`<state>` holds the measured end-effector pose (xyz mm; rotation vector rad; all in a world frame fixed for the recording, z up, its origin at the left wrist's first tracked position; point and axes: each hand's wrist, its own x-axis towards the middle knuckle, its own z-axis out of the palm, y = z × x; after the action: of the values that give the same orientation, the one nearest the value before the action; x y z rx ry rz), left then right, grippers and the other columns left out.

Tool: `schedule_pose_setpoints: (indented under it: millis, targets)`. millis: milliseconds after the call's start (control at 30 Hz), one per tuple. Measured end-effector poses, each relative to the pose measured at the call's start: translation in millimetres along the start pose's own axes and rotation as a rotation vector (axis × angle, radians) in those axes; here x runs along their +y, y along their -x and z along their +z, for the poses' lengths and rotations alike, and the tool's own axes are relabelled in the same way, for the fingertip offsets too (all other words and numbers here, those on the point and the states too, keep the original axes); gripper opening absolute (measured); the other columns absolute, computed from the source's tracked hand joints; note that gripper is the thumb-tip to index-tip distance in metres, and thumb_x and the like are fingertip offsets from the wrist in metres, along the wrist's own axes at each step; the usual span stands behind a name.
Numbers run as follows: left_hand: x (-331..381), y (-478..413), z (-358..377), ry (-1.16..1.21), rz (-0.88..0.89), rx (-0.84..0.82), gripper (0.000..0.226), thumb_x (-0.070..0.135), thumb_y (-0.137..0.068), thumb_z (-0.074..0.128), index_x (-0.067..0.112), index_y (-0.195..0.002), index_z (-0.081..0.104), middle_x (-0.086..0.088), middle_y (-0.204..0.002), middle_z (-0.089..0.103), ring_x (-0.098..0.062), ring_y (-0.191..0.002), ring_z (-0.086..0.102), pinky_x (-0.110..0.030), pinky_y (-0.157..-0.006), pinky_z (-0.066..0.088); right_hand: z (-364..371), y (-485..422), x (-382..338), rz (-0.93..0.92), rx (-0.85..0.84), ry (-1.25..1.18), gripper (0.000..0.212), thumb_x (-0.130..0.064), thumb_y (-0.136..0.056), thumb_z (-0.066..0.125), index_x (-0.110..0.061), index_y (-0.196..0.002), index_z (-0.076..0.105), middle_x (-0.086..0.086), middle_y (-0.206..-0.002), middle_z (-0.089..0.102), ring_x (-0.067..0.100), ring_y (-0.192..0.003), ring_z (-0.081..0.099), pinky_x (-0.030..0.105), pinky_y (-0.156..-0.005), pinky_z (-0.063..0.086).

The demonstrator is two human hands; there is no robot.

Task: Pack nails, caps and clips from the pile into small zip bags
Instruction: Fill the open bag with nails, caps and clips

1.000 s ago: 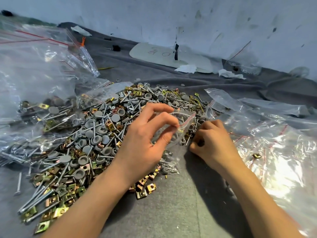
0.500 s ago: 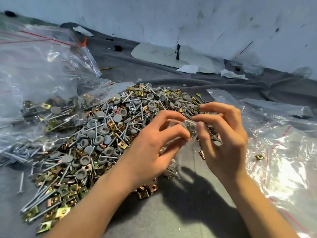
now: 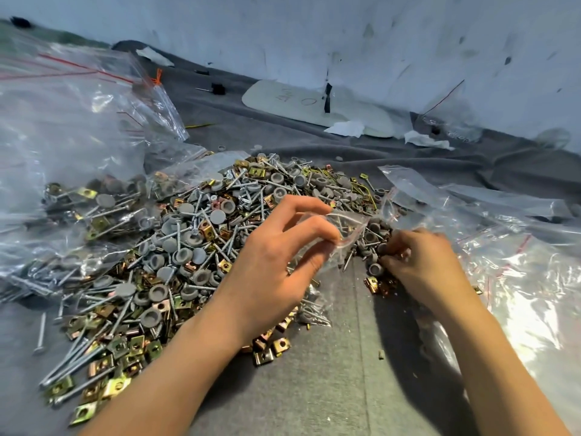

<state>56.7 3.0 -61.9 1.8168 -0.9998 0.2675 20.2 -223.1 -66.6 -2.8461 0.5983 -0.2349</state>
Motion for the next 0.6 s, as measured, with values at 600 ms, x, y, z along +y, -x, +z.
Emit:
schedule_pose_setpoints:
  millis: [600]
  targets:
    - [2,1,0,-0.047,0.043,-0.125,0.007,0.013,-0.089,0.064,0.012,-0.096,0.066,-0.005,-0.128,0.051,-0.014,-0.113,0.056,-0.024,-0.101,0.044,-11,30,-42,-0.72,0.679,-0.319,0.018,-0.008,-0.093,0.055,0.002,-0.092,0.07,0.011,-0.092,0.065,0.026,-0.089,0.056,0.03,-0.083,0.042]
